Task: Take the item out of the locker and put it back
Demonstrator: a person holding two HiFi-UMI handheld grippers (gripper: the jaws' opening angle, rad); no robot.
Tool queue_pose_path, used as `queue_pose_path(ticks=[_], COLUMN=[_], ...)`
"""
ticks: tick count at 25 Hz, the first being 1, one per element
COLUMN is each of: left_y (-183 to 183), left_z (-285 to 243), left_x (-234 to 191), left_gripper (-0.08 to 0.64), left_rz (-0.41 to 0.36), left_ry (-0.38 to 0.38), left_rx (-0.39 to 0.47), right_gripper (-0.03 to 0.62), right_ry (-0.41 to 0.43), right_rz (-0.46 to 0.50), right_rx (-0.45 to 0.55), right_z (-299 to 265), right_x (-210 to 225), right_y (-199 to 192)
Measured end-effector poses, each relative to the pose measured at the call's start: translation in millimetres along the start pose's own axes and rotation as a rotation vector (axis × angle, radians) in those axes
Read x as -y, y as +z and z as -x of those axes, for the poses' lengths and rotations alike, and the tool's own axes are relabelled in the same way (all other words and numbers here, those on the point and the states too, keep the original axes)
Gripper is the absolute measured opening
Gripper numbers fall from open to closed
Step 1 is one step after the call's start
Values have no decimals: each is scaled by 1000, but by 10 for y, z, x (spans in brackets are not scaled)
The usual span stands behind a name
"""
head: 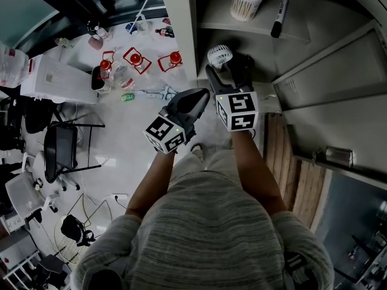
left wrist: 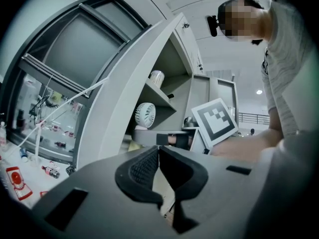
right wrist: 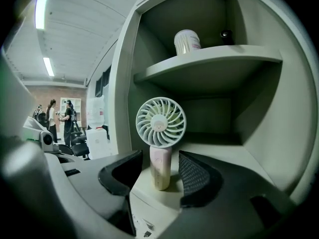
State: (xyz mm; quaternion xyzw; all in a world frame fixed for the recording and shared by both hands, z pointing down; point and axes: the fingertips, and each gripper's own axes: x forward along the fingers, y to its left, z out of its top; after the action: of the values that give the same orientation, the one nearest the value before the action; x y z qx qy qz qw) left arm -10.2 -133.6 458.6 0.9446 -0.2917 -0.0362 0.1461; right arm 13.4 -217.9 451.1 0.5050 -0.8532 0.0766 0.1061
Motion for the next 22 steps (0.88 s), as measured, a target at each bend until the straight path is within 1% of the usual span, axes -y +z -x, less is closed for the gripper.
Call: queue_pose_path(ticks=[7,13,18,22], left_y=[22,41,60,81], left_z=[-39,-85,-124,-154], left_x=[31,107,174,220], left_gripper=[9,9,9,9], left_rz=[-3,-7,-14,-22], left_ry=[-16,-40,-61,-74], left_rx=[1,3,3,3], right_gripper=[222,222,222,222], right_ry=[-3,-27,-66,-133], right_rz=[-7,-22,-29,4], right_rx=[5,33,86,144], right_z=[191,398,604,788], right_x=[28,96,202,344], right_y=[26,128,373,650])
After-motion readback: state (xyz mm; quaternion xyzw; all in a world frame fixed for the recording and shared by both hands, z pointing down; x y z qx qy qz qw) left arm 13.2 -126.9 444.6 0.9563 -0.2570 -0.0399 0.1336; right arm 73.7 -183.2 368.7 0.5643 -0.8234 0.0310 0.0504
